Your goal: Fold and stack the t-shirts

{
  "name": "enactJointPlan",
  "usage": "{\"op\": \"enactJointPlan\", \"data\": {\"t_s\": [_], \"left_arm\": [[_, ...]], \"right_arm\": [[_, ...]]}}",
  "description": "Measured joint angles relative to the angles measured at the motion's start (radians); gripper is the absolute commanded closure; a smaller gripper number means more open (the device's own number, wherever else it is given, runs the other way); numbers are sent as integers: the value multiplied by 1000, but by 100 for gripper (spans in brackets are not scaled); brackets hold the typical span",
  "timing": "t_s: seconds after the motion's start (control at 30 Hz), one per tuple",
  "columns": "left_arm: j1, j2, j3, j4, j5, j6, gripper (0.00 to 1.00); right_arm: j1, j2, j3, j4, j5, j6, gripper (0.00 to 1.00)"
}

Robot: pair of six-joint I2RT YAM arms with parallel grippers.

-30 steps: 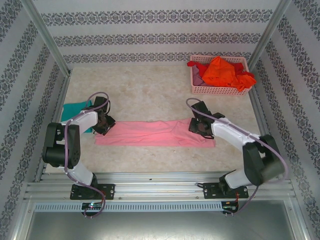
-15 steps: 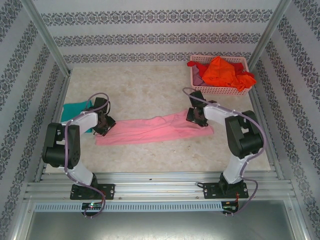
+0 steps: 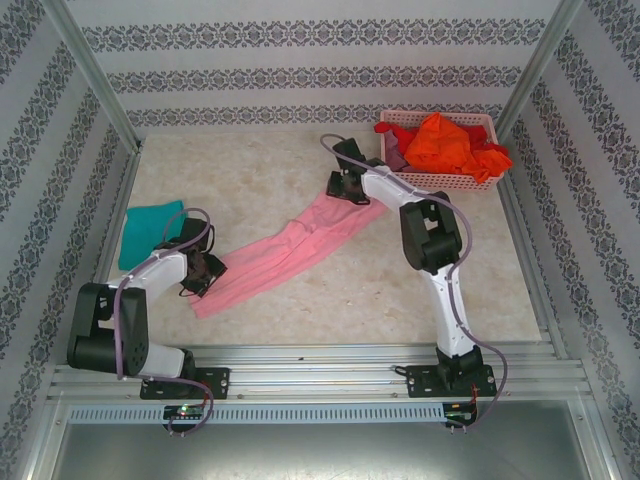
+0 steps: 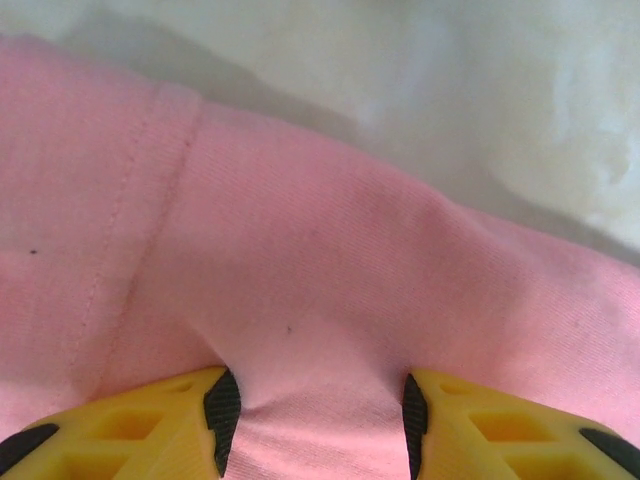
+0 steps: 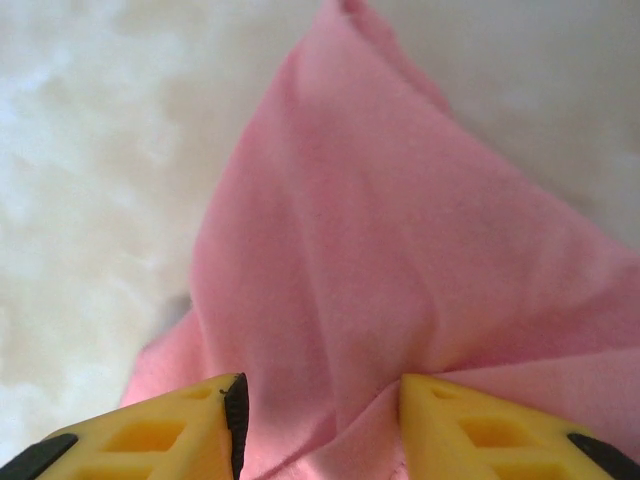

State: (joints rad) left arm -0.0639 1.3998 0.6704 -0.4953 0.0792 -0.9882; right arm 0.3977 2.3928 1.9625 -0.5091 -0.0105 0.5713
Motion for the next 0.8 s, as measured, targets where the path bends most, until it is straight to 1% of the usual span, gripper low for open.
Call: {"op": "enactJointPlan", "data": {"t_s": [0.1,0.23,0.33,0.43,0.5,0.57,0.67,0.8], "left_arm": [[-8,-24,-12,-29,0,-10,50],[-9,-32,-4,-77,-1,-13,49],[-16,-29,29,-121,-10,-6,49],[-22,-21,92,-151,-29,20,47],[-22,-19,136,-154,-45,44,46],[-22,-16,171,-155,-61,71,45],[-22,-1,207,-158,-80,111,44],[-22,13,224,-172,-92,146,41]], "right_arm": [[4,45,90,-23,-26,-1,56],[0,25,81,-20,-41,-3,54],[-8,-81,-71,37,-42,-2,50],[-22,-240,-277,107,-30,11,49],[-29,-335,-394,160,-23,31,51],[-36,-379,-460,200,-22,52,55],[-46,-363,-487,244,-29,86,61],[-48,-282,-481,272,-50,123,68]]}}
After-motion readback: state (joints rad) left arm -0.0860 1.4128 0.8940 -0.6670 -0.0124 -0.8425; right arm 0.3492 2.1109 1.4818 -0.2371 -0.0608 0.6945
